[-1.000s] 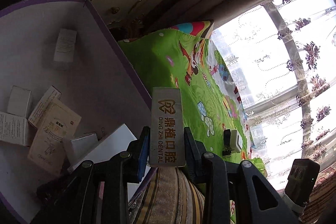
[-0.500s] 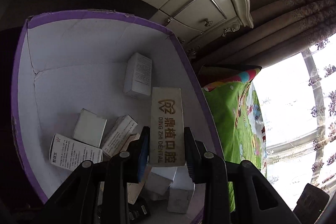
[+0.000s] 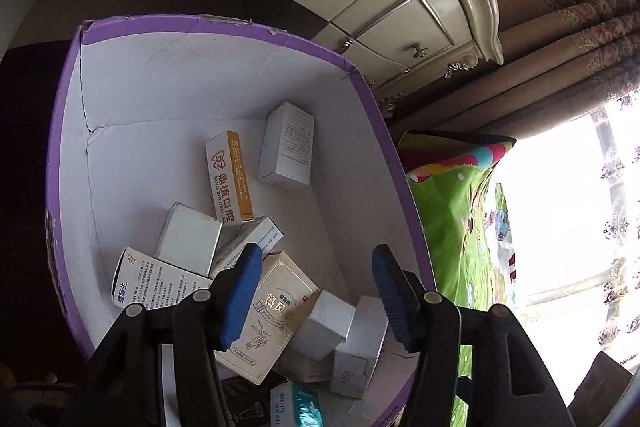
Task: Organize rigid objects
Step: 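Carry teal box and 'DING ZHI DENTAL' box into the purple box and release both, then move both open tools back to the white device and binder clip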
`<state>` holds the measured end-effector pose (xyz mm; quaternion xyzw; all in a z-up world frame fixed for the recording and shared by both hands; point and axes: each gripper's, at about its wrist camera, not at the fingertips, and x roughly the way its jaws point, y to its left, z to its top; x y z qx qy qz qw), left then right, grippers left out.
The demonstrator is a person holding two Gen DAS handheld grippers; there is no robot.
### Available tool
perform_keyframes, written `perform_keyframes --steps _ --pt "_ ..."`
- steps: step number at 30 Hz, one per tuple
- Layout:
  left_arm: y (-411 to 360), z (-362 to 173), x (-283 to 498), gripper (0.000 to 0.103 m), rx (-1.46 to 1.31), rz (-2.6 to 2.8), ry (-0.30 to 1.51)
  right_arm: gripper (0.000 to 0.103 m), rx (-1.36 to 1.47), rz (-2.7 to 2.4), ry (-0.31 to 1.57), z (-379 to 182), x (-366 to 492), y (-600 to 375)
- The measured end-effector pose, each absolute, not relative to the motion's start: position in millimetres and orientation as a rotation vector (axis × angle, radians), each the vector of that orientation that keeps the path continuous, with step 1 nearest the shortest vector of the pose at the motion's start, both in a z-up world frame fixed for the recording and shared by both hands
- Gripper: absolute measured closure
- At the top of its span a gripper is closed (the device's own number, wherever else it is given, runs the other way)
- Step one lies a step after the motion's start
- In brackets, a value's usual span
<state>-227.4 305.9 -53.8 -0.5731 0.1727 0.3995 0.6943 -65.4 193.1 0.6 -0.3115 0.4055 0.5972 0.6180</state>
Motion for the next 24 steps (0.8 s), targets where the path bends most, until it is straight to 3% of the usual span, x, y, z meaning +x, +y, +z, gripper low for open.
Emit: perform_keyframes --steps 13,24 --pt "289 -36 -204 0.045 -1.216 0.868 0.44 0.014 -0.664 1.35 0.92 10 -44 181" --pt "277 -21 -173 0.045 -1.16 0.836 0.487 0.007 -0.594 1.232 0.882 22 8 152"
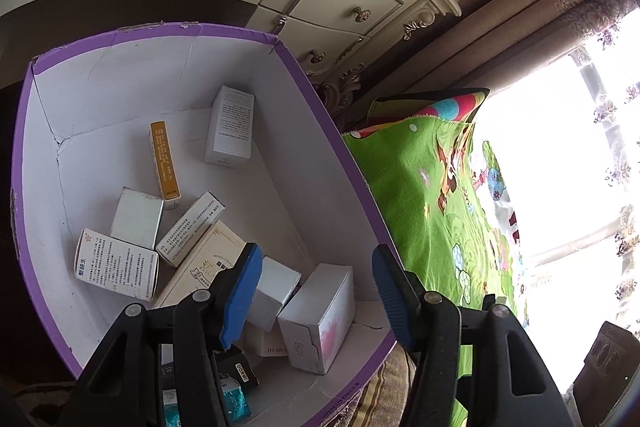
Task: Organize rigid objects
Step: 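Move both open tools back to the white device and binder clip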
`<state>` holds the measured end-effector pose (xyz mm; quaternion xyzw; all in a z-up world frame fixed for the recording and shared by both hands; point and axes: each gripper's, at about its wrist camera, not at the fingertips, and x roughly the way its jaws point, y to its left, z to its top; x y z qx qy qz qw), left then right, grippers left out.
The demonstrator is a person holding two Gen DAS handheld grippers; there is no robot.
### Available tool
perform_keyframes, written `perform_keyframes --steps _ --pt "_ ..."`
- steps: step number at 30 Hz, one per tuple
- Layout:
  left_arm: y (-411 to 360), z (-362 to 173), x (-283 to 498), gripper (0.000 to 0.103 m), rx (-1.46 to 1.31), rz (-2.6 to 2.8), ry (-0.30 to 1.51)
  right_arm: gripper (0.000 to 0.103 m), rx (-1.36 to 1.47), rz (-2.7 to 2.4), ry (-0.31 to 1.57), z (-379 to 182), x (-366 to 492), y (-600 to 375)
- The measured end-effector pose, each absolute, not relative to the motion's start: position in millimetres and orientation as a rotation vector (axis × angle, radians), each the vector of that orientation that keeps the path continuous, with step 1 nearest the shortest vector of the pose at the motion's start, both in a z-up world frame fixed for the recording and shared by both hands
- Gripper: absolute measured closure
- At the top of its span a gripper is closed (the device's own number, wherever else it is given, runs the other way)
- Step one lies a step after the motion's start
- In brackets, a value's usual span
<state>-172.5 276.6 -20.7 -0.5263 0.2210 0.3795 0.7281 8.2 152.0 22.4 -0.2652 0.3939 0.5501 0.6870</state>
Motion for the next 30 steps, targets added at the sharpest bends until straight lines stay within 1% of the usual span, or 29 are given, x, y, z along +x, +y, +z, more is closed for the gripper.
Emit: perform_keyframes --steps 10,14,23,30 --pt "259 -14 -139 0.044 -1.111 0.77 0.545 0.002 -0.54 1.021 0.82 32 83 120" --pt "251 -11 -126 0.042 -1.09 0.74 0.563 0.002 -0.505 0.943 0.8 35 114 107" --pt "234 -11 -99 0.042 -1.054 0.678 0.602 0.001 -0.466 0.788 0.763 34 178 84" --pt "230 -13 -85 0.042 -1.037 0.668 0.626 0.001 -0.45 0.737 0.775 24 214 77"
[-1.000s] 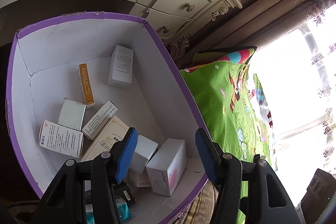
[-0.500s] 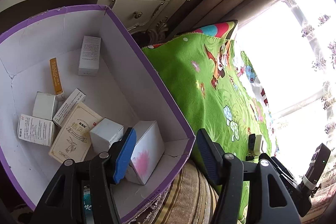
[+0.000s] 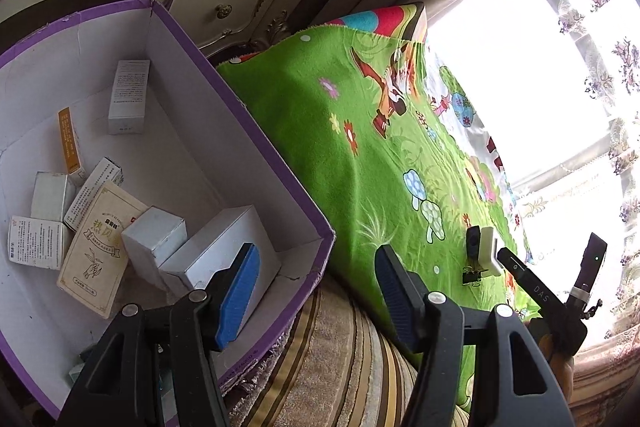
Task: Organize rigid objects
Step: 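Move both open tools back to the white device and binder clip, then grasp the white device with right tool while left tool grasps the black binder clip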
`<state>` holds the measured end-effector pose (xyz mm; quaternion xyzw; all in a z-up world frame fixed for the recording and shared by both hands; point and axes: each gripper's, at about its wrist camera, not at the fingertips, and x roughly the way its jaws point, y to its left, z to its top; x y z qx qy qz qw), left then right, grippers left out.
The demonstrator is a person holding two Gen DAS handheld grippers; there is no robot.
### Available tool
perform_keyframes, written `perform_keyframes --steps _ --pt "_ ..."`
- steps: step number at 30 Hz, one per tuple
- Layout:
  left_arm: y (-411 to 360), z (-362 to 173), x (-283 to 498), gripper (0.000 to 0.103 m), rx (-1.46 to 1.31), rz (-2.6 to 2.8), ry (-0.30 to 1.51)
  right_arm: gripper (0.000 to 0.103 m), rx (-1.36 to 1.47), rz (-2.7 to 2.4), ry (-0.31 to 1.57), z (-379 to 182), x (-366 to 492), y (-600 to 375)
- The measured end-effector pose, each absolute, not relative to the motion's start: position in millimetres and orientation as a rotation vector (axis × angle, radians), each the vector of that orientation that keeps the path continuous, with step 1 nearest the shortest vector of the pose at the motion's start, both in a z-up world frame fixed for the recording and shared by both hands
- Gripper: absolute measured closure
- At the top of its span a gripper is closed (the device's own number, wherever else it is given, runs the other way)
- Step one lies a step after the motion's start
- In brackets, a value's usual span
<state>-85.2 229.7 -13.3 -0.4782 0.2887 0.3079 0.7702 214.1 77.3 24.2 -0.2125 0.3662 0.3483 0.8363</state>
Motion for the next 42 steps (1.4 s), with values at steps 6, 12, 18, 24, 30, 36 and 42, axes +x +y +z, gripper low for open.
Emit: perform_keyframes --steps 6,12,18,24,30,36,42 --pt "230 -19 -78 0.042 -1.034 0.666 0.649 0.001 -0.481 0.71 0.778 13 235 80" --pt "231 -22 -65 0.042 -1.024 0.661 0.671 0.001 -0.487 0.698 0.798 1 252 85" --pt "230 -24 -51 0.042 -1.007 0.645 0.697 0.001 -0.469 0.687 0.809 -7 265 82" --pt "223 -23 -29 0.042 -0.946 0.61 0.727 0.007 -0.459 0.698 0.78 -8 268 81" --pt "213 -13 -4 0.03 -0.835 0.584 0.745 0.014 -0.453 0.714 0.768 -9 268 76" --pt "189 2 29 0.028 -0.688 0.498 0.742 0.014 -0.373 0.719 0.754 3 271 58" --pt "172 1 62 0.028 -0.613 0.412 0.792 0.014 -0.314 0.725 0.752 12 274 41"
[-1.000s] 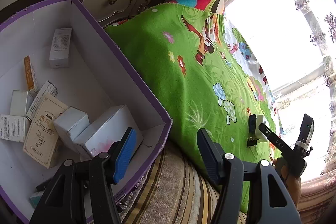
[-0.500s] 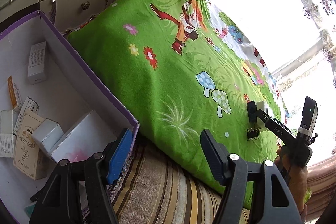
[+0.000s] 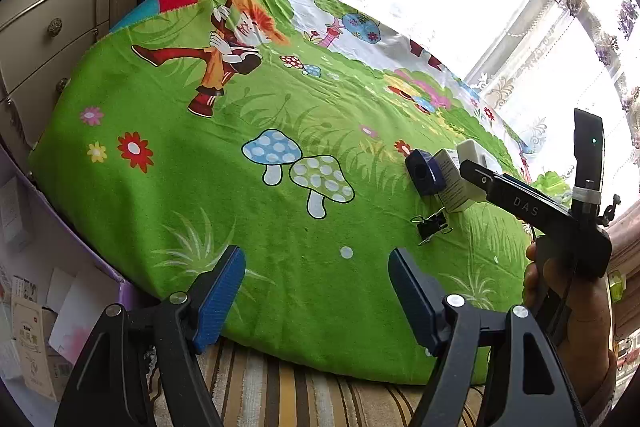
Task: Organize rigid objects
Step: 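Grasp the white device with right tool while left tool grasps the black binder clip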
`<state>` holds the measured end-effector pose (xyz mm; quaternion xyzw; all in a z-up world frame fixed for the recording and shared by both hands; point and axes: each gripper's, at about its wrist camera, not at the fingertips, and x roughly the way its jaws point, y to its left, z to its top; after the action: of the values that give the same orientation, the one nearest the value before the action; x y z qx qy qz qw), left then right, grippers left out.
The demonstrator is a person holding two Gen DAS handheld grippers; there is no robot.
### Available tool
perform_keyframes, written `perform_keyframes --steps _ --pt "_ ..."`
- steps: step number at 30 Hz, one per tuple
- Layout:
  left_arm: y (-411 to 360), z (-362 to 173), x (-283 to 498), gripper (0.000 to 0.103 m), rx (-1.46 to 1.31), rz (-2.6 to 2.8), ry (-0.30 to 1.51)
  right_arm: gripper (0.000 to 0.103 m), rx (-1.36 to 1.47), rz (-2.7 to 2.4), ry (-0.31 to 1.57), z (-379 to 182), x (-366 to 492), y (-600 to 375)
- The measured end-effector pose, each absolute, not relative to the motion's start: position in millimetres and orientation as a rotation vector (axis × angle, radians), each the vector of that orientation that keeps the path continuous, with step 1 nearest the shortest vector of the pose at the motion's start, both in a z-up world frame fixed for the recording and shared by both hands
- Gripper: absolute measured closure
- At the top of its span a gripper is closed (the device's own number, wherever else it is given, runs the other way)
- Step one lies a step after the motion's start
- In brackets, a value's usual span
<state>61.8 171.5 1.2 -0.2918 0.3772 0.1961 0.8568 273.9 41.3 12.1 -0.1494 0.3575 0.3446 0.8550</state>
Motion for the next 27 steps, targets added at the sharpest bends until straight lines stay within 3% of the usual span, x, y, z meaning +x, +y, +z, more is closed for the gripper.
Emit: perform_keyframes --steps 22,27 --pt "105 -15 184 0.029 -0.186 0.056 0.89 0.014 -0.171 0.598 0.832 1 294 -41" --pt "93 -21 198 0.044 -0.092 0.001 0.908 0.014 -0.176 0.588 0.864 -9 289 -50"
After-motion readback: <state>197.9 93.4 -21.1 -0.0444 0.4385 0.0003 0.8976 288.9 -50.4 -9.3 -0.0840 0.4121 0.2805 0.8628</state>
